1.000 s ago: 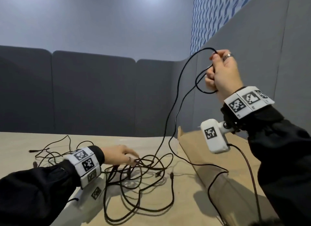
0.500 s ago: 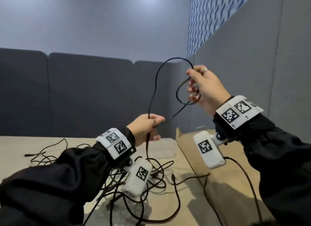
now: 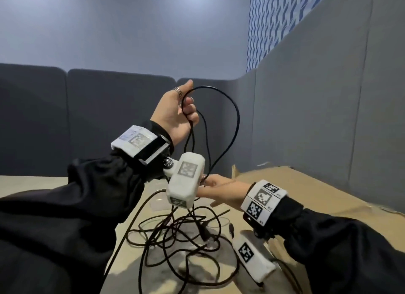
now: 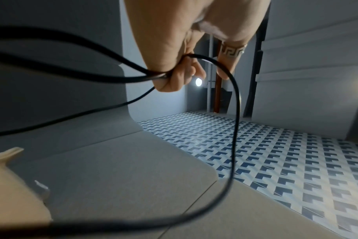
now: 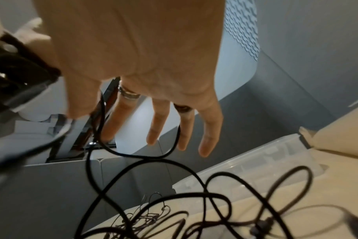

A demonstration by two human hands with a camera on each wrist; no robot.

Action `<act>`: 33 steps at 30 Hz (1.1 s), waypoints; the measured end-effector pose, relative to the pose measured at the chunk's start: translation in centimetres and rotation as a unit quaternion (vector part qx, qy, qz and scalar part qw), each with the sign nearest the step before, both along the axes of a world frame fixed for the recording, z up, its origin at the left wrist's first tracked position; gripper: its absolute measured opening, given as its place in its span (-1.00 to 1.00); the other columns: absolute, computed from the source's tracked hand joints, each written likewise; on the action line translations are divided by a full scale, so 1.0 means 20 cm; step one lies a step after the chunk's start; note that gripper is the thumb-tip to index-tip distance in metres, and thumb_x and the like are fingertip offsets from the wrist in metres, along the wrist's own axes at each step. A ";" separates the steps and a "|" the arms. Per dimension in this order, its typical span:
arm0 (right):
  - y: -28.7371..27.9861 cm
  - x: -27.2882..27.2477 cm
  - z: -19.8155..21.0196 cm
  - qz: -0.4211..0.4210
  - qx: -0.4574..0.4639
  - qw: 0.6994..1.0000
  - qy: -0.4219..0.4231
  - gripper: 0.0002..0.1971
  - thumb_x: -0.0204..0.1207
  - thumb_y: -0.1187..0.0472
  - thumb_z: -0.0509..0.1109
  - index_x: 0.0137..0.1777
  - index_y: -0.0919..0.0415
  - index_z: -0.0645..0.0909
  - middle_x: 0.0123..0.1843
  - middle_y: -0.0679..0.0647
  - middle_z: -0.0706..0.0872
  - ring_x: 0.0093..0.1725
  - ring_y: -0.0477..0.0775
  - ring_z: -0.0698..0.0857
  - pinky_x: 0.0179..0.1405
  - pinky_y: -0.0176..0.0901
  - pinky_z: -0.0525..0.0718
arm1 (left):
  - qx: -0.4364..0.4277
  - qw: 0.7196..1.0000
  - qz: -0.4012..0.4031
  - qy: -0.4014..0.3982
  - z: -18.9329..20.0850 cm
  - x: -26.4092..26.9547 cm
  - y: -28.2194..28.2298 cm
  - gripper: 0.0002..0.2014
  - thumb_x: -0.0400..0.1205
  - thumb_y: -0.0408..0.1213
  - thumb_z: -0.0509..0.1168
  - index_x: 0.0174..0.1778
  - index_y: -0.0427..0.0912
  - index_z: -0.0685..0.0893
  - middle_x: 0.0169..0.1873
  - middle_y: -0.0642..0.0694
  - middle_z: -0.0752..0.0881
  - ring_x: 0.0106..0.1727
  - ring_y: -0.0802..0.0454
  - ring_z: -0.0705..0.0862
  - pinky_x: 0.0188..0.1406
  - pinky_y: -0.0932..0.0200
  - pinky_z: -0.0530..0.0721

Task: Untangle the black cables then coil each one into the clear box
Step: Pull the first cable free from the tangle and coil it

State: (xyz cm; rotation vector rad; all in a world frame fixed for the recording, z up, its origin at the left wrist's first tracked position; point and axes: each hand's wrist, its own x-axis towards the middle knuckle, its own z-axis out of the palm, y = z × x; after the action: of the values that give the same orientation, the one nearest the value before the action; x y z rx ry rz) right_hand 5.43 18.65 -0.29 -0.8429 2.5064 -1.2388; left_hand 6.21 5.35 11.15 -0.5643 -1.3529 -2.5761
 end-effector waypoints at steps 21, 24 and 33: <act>-0.10 0.02 0.55 -0.042 -0.455 0.885 0.088 -0.79 0.72 0.31 0.04 -0.18 0.18 0.33 -0.24 0.07 0.55 -0.16 0.08 0.69 -0.16 0.16 0.70 | -0.322 0.941 0.100 -0.014 -0.23 0.03 -0.20 -0.44 0.30 0.25 0.33 0.21 0.17 0.57 0.21 0.05 0.54 0.23 -0.05 0.52 0.25 -0.16 0.50; -0.14 0.06 0.51 -0.001 -0.476 0.879 0.030 -0.76 0.74 0.27 0.00 -0.18 0.22 0.34 -0.33 0.08 0.73 -0.13 0.22 0.68 -0.12 0.11 0.71 | -0.329 0.940 -0.067 -0.057 -0.34 0.02 -0.14 -0.42 0.40 0.34 0.25 0.33 0.27 0.50 0.33 -0.08 0.60 0.37 -0.34 0.53 0.41 -0.47 0.28; -0.11 -0.05 0.29 -0.070 -0.209 0.953 0.210 -0.89 0.72 0.27 0.07 0.00 0.25 0.40 0.02 0.16 0.61 0.00 0.01 0.65 -0.29 -0.58 0.51 | -0.192 0.947 -0.171 -0.192 -0.44 0.01 -0.24 -0.76 0.66 0.05 0.10 -0.13 -0.03 0.49 -0.50 -0.05 0.45 -0.69 0.14 0.34 -0.53 0.21 0.60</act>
State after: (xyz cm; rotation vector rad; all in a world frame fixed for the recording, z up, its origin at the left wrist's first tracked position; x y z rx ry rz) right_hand 4.52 16.47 5.59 -1.1438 2.7002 -1.8532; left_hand 6.33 0.58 2.31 -0.3875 -2.0837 -2.8103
